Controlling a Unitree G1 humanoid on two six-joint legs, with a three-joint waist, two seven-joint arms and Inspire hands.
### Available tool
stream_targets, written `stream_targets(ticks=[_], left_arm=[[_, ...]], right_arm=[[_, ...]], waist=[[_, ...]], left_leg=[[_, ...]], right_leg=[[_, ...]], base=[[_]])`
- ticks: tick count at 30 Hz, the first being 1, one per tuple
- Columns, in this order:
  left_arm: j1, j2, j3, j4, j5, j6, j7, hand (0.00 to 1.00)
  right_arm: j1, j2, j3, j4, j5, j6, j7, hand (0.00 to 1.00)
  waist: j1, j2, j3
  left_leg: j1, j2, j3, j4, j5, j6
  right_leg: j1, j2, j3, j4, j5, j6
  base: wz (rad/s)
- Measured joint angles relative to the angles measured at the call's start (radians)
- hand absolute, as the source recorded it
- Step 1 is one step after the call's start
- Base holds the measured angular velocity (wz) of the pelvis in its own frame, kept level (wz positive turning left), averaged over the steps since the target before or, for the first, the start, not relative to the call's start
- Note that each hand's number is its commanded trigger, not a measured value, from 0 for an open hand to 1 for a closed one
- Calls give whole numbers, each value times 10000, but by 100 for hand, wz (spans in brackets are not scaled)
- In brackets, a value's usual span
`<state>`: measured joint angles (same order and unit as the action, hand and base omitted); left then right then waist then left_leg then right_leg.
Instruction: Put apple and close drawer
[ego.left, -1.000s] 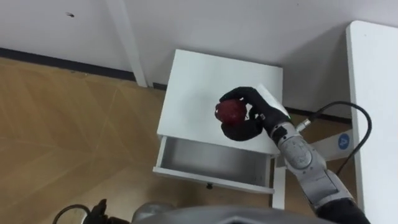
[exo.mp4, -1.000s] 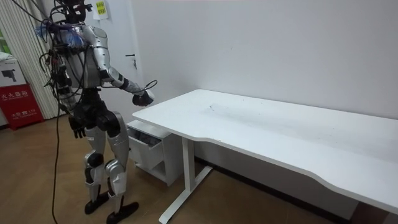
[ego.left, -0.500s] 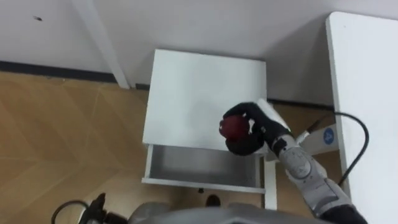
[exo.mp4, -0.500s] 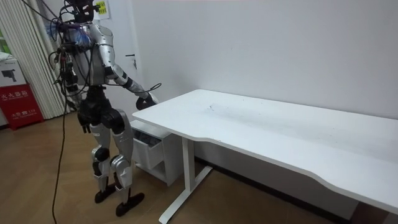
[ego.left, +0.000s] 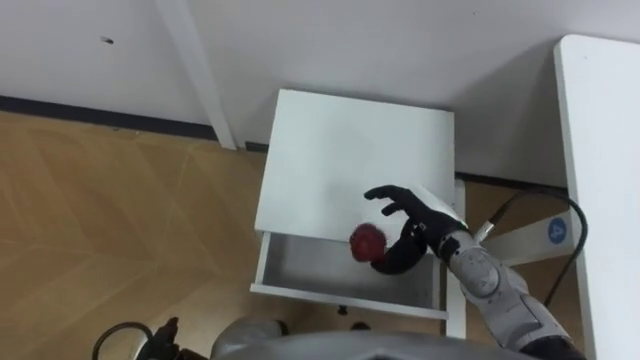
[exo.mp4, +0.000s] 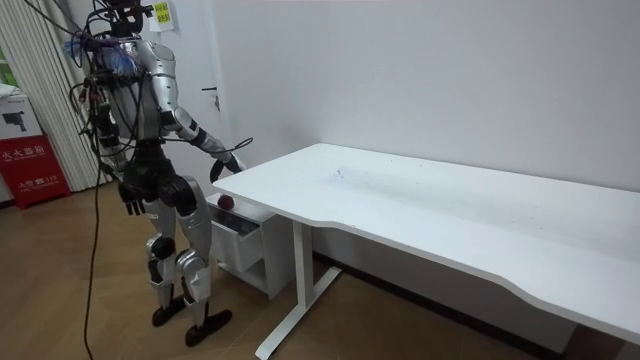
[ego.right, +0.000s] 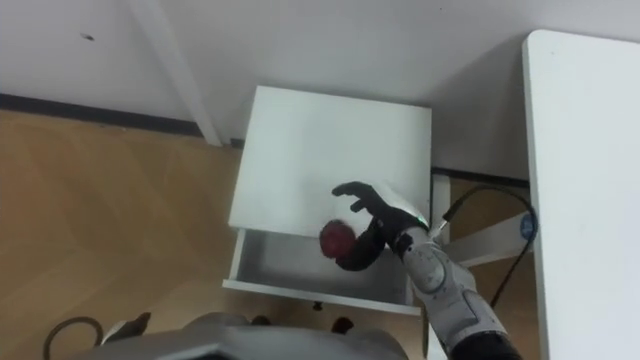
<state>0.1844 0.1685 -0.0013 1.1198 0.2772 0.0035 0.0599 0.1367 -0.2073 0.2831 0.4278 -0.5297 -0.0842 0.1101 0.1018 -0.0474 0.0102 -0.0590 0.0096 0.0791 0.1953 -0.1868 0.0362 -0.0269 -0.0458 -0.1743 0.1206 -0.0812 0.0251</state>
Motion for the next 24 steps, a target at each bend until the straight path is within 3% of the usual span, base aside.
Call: stream_targets(ticks=[13, 24], left_arm=[[37, -4, 2, 20, -2, 58, -112, 0], [-97, -10, -4, 398, -121, 72, -87, 0]], right_arm=[[39, 209, -1, 373, -46, -12, 152, 0], [-185, 220, -9, 2056, 134, -108, 77, 0]], waist=[[98, -64, -53], [122, -91, -72]], left_leg=[[-10, -10, -6, 103, -13, 18], [-170, -5, 29, 118, -13, 20]], right_leg=[[-20, -47, -120, 146, 0, 1], [-176, -52, -198, 166, 0, 0]], base=[[0], [0]])
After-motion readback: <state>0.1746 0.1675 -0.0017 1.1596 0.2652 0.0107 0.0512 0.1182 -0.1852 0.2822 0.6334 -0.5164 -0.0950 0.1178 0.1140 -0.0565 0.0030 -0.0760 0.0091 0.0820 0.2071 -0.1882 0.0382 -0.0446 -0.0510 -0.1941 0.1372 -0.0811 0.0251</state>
